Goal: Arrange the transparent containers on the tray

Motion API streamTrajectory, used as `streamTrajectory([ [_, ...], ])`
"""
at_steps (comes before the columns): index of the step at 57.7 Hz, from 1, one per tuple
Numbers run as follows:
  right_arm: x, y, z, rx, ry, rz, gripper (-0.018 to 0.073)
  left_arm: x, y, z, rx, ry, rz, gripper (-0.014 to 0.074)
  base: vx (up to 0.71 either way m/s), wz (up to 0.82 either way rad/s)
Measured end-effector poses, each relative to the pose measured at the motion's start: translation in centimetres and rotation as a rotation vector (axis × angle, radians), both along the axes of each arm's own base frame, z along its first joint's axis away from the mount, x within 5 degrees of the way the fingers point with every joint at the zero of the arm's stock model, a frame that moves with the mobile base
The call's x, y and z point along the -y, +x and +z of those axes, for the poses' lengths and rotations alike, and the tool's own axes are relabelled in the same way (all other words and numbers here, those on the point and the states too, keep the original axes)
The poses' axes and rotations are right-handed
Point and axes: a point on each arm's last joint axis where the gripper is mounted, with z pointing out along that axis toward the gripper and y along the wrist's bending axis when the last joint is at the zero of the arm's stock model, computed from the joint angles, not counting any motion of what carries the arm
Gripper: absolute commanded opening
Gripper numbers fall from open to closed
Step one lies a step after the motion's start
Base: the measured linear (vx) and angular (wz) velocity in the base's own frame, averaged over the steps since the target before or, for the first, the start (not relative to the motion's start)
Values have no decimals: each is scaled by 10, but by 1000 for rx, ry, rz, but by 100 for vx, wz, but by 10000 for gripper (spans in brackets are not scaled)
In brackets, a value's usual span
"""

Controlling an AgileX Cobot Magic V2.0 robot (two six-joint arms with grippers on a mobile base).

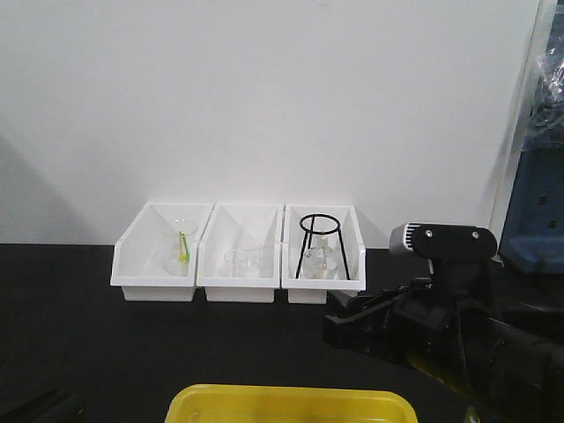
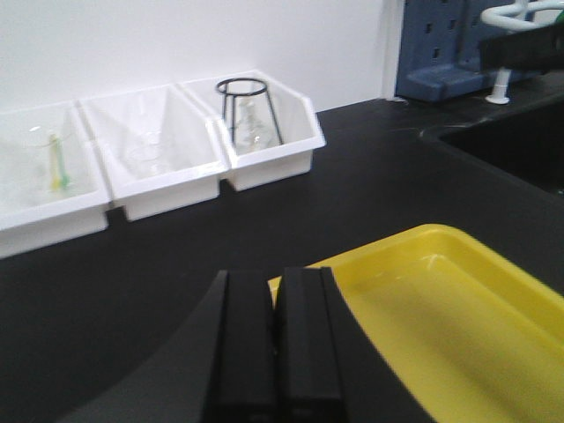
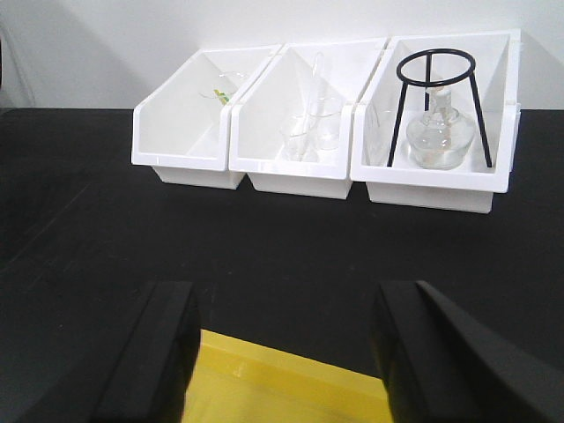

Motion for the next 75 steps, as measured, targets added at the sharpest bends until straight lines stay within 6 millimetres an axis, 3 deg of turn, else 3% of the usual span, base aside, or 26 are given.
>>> streamTrajectory([
  [12,0,0,0,0,0,1,491,-42,-51,-35,125,-53,170,-6,0,0],
  [25,0,0,0,0,0,1,491,-61,-74,-80,139,-73,370,-6,0,0],
  [36,0,0,0,0,0,1,491,-65,-75,-81,162,-117,448,-6,0,0],
  [75,0,0,0,0,1,3,491,-66,-75,-81,160,-124,455,-6,0,0],
])
